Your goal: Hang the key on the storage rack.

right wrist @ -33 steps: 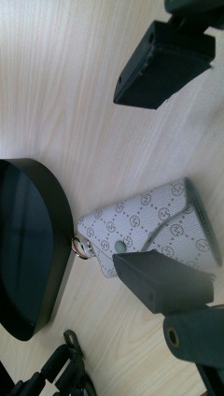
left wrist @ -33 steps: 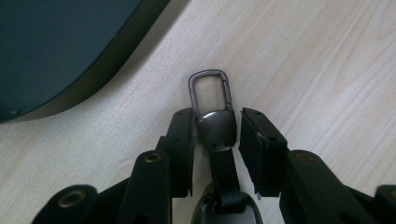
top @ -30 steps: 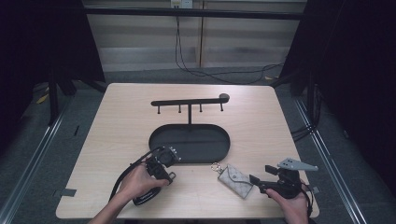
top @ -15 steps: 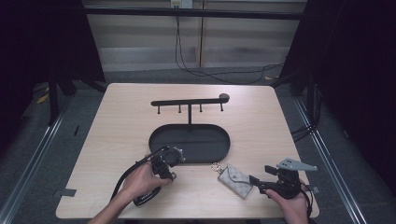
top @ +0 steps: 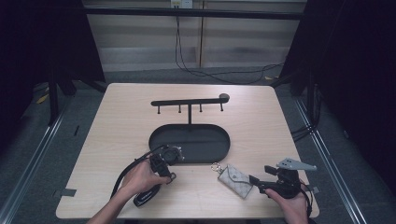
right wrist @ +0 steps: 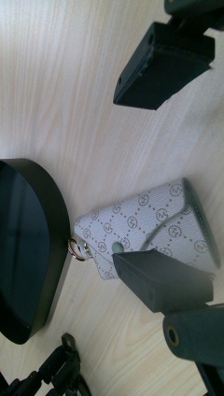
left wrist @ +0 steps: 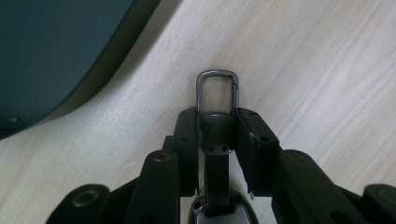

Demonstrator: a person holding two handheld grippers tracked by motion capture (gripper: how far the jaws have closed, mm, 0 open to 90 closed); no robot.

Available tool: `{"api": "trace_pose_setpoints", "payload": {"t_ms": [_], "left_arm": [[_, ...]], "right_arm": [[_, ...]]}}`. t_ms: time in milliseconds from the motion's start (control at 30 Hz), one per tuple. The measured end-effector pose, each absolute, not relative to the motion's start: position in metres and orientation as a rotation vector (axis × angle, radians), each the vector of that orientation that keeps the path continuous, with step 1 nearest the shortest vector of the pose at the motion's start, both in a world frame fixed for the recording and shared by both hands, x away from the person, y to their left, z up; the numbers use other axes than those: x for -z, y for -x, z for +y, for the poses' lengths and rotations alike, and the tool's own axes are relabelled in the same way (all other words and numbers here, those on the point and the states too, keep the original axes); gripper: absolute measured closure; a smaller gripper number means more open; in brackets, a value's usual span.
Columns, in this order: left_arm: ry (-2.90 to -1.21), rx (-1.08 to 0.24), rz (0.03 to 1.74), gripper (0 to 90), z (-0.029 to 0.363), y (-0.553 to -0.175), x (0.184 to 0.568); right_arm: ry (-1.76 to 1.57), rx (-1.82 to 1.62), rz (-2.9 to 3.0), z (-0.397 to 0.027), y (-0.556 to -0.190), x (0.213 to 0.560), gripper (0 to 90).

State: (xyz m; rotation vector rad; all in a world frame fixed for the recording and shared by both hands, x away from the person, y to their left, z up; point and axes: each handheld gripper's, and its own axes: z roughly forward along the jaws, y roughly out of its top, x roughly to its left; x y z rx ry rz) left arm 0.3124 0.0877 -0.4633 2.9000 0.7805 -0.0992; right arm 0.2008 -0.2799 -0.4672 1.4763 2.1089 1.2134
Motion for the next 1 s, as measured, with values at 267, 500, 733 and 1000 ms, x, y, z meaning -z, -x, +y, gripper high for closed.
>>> {"api": "trace_pose_setpoints", "payload": {"t_ms": [267, 500, 733, 1000], "left_arm": [[-2.891, 0.104, 0.791, 70.5, 0.095, -0.312, 0.454], [-2.863, 0.095, 0.803, 70.5, 0.102, -0.314, 0.443], [-2.839, 0.080, 0.813, 70.5, 0.108, -0.316, 0.434], [-2.833, 0.048, 0.835, 70.5, 0.115, -0.318, 0.418]], "right_arm": [[-1.477, -1.215, 2.106, -0.280, -0.201, 0.467, 19.5], [-1.478, -1.215, 2.102, -0.280, -0.200, 0.467, 19.0], [-1.478, -1.213, 2.100, -0.280, -0.200, 0.467, 18.9], [-1.484, -1.212, 2.092, -0.281, -0.201, 0.467, 18.8]]}}
